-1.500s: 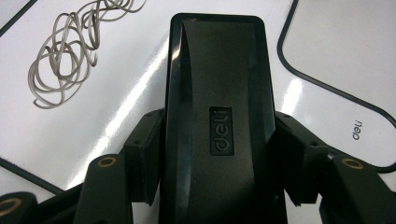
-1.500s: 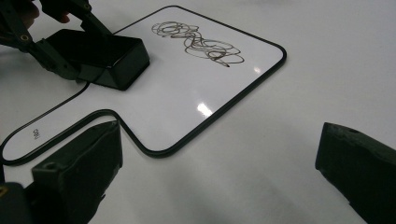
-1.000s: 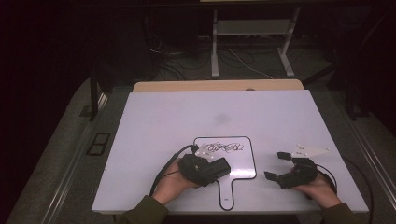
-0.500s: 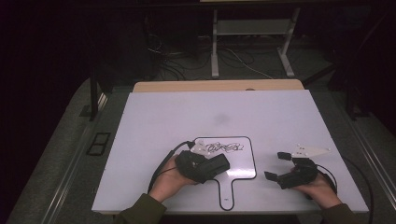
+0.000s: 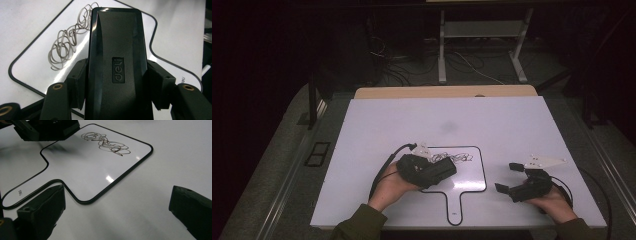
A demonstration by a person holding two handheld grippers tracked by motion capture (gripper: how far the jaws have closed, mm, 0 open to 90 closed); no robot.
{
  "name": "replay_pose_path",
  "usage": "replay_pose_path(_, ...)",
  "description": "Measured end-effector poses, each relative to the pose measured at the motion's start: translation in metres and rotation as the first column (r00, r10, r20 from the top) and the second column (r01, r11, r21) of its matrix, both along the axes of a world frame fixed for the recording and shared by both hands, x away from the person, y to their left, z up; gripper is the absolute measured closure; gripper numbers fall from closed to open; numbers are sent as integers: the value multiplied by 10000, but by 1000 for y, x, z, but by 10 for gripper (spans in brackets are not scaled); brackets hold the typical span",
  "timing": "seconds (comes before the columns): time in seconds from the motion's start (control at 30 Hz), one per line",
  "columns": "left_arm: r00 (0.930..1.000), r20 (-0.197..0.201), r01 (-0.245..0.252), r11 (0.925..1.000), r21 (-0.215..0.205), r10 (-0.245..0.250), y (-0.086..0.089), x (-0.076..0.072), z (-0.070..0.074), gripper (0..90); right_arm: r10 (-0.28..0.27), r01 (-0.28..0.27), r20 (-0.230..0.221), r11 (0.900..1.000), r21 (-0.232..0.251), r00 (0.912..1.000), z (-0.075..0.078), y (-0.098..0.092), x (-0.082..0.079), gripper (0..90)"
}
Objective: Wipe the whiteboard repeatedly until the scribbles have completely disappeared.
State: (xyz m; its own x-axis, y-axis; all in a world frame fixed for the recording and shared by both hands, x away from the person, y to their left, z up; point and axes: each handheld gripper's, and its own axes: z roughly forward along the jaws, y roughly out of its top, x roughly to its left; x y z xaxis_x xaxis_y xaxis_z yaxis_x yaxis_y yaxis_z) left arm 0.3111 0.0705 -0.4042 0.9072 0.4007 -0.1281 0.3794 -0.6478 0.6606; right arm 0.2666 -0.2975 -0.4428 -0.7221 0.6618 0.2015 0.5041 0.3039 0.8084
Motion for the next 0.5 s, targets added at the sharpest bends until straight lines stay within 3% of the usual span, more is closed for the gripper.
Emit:
replay_pose_path(0.3, 9998, -10, -192, 9997, -126, 192, 5, 14, 3, 394, -29, 29, -20, 10000, -3, 10000, -1, 1, 0, 0)
replay_pose_path(0.5, 9994, 105, -336, 9993, 154, 334, 4, 25, 2, 395, -37, 37, -50, 10000, -13, 10000, -1, 0, 1, 0)
